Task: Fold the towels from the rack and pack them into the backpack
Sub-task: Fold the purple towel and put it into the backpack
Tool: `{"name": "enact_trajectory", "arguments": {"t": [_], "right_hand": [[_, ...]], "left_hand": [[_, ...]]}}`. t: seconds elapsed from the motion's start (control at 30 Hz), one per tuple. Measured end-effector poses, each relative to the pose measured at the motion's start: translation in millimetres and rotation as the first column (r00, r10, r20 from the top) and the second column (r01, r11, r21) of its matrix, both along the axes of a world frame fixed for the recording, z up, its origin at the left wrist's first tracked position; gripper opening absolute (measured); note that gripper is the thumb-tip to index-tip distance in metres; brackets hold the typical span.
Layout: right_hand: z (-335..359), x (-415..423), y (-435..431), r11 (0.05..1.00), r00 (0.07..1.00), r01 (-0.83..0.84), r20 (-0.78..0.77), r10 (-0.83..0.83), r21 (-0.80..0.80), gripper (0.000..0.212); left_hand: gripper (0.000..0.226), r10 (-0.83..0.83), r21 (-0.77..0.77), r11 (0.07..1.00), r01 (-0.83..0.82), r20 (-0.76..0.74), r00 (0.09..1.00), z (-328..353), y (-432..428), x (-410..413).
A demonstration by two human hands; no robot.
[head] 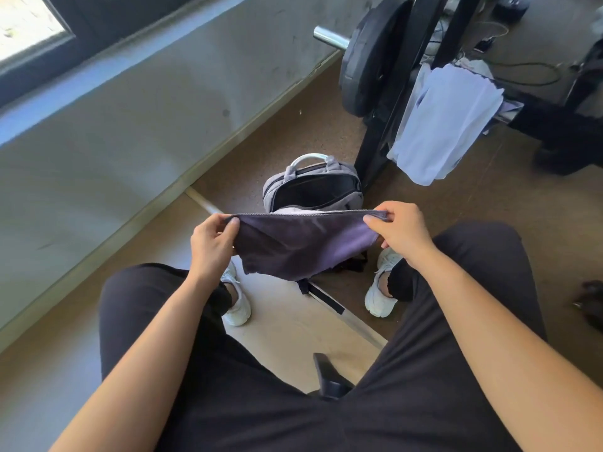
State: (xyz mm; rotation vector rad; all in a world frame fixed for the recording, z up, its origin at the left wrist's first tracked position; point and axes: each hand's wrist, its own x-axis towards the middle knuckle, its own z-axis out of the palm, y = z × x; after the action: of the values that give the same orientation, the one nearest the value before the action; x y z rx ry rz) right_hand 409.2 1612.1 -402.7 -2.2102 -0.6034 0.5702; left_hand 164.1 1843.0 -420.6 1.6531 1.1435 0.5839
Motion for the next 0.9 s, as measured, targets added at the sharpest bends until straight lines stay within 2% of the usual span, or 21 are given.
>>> {"name": "enact_trajectory", "arguments": {"t": [0.17,0.27,0.37,0.5,0.67,0.77,0.9], "right_hand": [[2,-23,10,0.992,0.981,0.076,-0.183,-0.057,0.097,0.021],[3,-41,17,0.991,0.965,0.012,-0.260,0.022,0.130,0.027],[1,-57,23,0.972,0.910,-0.074,-0.383,0.157,0.223,0.026],[1,-74,30,0.933,0.810,-0.123,-0.509,0.292,0.339,0.011],[3,-78,30,0.900,0.716,-0.141,-0.585,0.380,0.412,0.026],[3,-81,31,0.897,0.747,-0.154,-0.546,0.380,0.415,0.024],[-2,-84,30,0.910,0.853,-0.168,-0.406,0.327,0.380,0.014]], "left_hand": [[0.019,-0.045,-0.203,0.977,0.064,0.095,0.994,12,-20,6],[0.022,-0.156,-0.271,0.942,0.199,0.172,0.973,20,-41,10],[0.021,-0.267,-0.279,0.905,0.321,0.215,0.939,21,-55,15],[0.016,-0.372,-0.248,0.871,0.425,0.232,0.899,16,-64,21],[0.013,-0.408,-0.231,0.857,0.461,0.244,0.880,10,-62,24],[0.012,-0.448,-0.220,0.836,0.503,0.255,0.857,10,-60,23],[0.032,-0.582,-0.141,0.776,0.615,0.216,0.784,12,-63,23]]}}
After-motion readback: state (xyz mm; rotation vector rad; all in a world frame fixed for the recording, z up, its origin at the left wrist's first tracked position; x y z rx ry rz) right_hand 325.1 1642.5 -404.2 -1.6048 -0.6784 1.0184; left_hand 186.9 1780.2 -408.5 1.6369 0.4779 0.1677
